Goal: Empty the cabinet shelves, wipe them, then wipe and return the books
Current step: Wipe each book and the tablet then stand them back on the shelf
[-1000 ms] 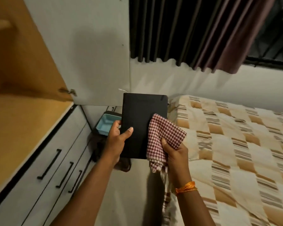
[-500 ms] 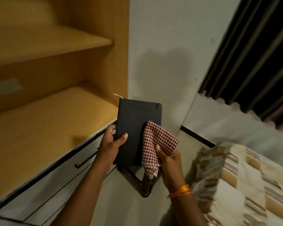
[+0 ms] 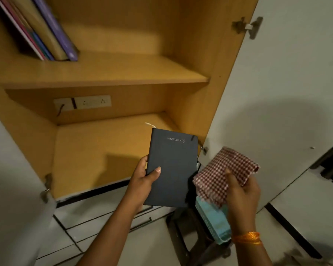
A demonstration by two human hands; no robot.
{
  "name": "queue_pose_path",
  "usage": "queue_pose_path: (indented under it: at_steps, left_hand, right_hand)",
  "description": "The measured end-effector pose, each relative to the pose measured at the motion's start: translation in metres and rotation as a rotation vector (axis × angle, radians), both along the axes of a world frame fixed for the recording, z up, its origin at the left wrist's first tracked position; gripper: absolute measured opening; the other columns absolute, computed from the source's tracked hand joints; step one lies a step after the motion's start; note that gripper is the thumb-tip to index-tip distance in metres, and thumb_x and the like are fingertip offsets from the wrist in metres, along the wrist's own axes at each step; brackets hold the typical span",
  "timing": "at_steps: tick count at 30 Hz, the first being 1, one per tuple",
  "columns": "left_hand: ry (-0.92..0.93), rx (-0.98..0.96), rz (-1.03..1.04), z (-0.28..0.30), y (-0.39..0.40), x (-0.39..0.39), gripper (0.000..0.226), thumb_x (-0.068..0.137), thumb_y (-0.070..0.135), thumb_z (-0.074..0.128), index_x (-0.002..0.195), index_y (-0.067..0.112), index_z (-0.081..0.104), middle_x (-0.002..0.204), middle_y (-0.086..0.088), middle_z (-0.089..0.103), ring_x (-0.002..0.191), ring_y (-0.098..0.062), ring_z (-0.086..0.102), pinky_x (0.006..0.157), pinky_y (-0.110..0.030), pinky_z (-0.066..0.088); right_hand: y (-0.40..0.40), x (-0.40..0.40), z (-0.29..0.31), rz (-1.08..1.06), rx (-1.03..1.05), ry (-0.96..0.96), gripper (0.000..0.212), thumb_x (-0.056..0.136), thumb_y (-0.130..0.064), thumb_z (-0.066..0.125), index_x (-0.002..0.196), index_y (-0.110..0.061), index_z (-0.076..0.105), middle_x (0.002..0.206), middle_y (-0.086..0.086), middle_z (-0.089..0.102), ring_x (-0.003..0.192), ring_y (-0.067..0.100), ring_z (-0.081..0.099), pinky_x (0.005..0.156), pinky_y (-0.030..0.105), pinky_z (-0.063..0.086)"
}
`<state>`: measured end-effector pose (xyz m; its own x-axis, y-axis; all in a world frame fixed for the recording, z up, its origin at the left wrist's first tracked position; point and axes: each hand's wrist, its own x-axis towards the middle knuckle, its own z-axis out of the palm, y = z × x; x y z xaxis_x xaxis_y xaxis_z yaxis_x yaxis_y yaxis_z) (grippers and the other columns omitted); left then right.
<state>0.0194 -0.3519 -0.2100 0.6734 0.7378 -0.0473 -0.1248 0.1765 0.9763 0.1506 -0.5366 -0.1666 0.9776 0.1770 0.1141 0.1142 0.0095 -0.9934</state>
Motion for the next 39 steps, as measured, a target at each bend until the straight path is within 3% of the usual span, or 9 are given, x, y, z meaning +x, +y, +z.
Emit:
queue_pose_path:
  at_steps: [2,5,7,9,13,18,25,33,39]
  left_hand:
    - [-0.013,-0.001,0.015,0.002,0.003,-0.005,0.041,0.099,0.010,0.061,0.135,0.030,0.055,0.120,0.010,0.073,0.110,-0.012,0.070,0.091,-0.034,0.057]
    - [-0.025,0.002,0.020,0.006,0.003,-0.009,0.045,0.099,0.006,0.060,0.135,0.032,0.054,0.121,0.010,0.072,0.110,-0.008,0.069,0.085,-0.022,0.057]
    - [-0.026,0.006,0.021,0.010,0.001,-0.010,0.047,0.098,0.005,0.062,0.135,0.032,0.054,0.123,0.011,0.071,0.113,-0.005,0.067,0.088,-0.021,0.055]
    - [-0.047,-0.001,0.021,0.014,0.000,-0.010,0.049,0.096,0.003,0.063,0.134,0.032,0.056,0.124,0.008,0.071,0.115,-0.009,0.066,0.095,-0.030,0.055]
    - [-0.106,-0.006,0.058,0.023,-0.001,-0.020,0.043,0.097,0.007,0.060,0.129,0.036,0.061,0.120,0.012,0.072,0.109,-0.008,0.069,0.089,-0.030,0.057]
    - [-0.152,-0.115,0.069,0.022,0.006,-0.038,0.042,0.095,0.007,0.062,0.129,0.033,0.061,0.119,-0.003,0.074,0.110,-0.026,0.071,0.093,-0.050,0.056]
    - [-0.170,-0.124,-0.019,0.027,0.006,-0.046,0.041,0.097,0.005,0.060,0.129,0.032,0.059,0.119,-0.001,0.074,0.109,-0.023,0.071,0.087,-0.039,0.057]
    - [-0.118,-0.109,0.089,0.028,-0.003,-0.043,0.035,0.103,0.005,0.049,0.122,0.031,0.064,0.113,0.002,0.075,0.102,-0.014,0.072,0.088,-0.038,0.058]
    - [-0.173,-0.177,0.181,0.028,0.018,-0.049,0.041,0.091,0.017,0.067,0.129,0.031,0.063,0.117,0.007,0.075,0.107,-0.018,0.071,0.094,-0.045,0.057]
  right_hand:
    - [0.013,-0.009,0.019,-0.038,-0.081,-0.257,0.024,0.094,-0.013,0.062,0.110,-0.031,0.062,0.099,-0.015,0.066,0.091,-0.005,0.064,0.073,0.025,0.054]
    - [0.044,-0.025,0.025,-0.026,-0.320,-0.563,0.037,0.088,-0.005,0.067,0.122,-0.021,0.064,0.100,0.000,0.072,0.082,0.008,0.068,0.069,0.026,0.058]
    - [0.069,-0.039,0.015,0.096,-0.458,-0.676,0.055,0.085,-0.004,0.068,0.137,-0.020,0.057,0.125,0.006,0.068,0.106,0.021,0.067,0.090,0.037,0.058]
    - [0.089,-0.052,0.000,0.283,-0.540,-0.735,0.064,0.086,-0.007,0.061,0.145,-0.027,0.050,0.151,0.001,0.050,0.140,0.027,0.045,0.114,0.045,0.040]
    - [0.100,-0.066,-0.027,0.421,-0.635,-0.904,0.065,0.085,-0.022,0.041,0.150,-0.030,0.041,0.165,-0.001,0.025,0.155,0.031,0.010,0.123,0.047,0.009]
    - [0.090,-0.062,-0.040,0.361,-0.660,-0.877,0.071,0.082,-0.016,0.045,0.151,-0.031,0.038,0.164,-0.005,0.023,0.155,0.025,0.010,0.123,0.047,0.012]
    - [0.131,-0.055,0.007,0.152,-0.656,-0.731,0.069,0.086,-0.004,0.053,0.151,-0.024,0.041,0.166,0.004,0.020,0.155,0.031,0.004,0.125,0.052,0.011]
    - [0.150,-0.087,0.017,0.568,-0.645,-1.080,0.073,0.083,-0.026,0.041,0.155,-0.028,0.033,0.169,-0.007,0.004,0.155,0.019,-0.011,0.124,0.047,-0.002]
    - [0.123,-0.081,-0.019,0.556,-0.579,-1.006,0.068,0.083,-0.016,0.046,0.150,-0.027,0.041,0.164,-0.014,0.018,0.155,0.009,0.003,0.126,0.045,0.007]
